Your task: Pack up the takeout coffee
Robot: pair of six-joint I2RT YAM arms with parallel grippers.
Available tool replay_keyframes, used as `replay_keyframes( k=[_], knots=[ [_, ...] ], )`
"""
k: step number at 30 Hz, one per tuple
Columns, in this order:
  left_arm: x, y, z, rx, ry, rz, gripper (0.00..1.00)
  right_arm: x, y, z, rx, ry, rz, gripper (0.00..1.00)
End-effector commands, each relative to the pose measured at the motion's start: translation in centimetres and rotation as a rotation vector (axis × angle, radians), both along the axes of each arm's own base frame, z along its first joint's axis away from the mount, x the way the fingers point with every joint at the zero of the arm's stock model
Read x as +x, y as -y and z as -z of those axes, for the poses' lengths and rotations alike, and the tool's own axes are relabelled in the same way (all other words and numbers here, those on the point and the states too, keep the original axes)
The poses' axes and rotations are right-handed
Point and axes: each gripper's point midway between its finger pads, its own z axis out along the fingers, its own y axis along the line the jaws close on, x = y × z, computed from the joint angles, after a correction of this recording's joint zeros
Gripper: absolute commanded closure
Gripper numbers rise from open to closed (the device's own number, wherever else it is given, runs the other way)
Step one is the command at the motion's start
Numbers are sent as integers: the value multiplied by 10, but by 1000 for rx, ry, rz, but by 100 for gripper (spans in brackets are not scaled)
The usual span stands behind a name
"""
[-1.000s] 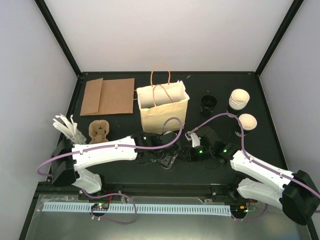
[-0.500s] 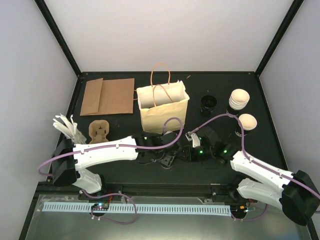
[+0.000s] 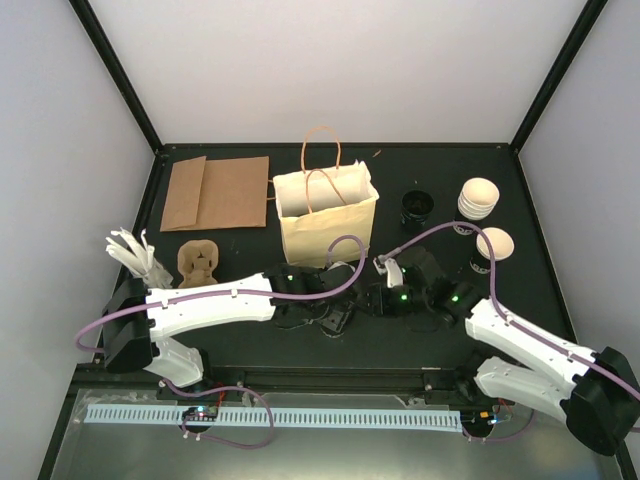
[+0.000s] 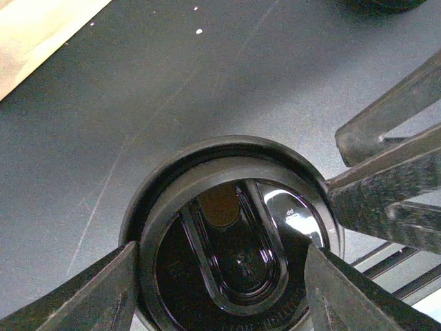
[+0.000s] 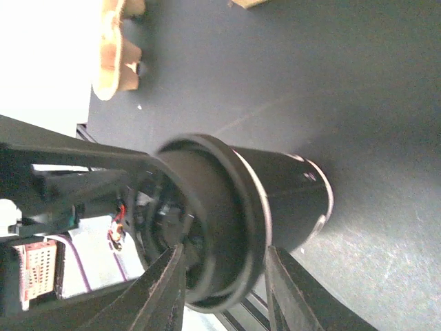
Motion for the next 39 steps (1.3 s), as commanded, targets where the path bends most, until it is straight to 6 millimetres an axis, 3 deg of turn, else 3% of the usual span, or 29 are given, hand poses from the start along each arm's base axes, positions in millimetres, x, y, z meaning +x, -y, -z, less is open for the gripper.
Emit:
replay_keyframes(
  k=[1,22,39],
  knots=[
    [-7,-11,19,71,-42,24,33,13,-5,-25,27,60,7,66],
    [-7,-20,21,42,-64,15,33,26,-6,-5,-36,41,24,73],
    [-7,-20,27,47,-72,17,34,10,-10,33,-68,-65,-61,77]
  ],
)
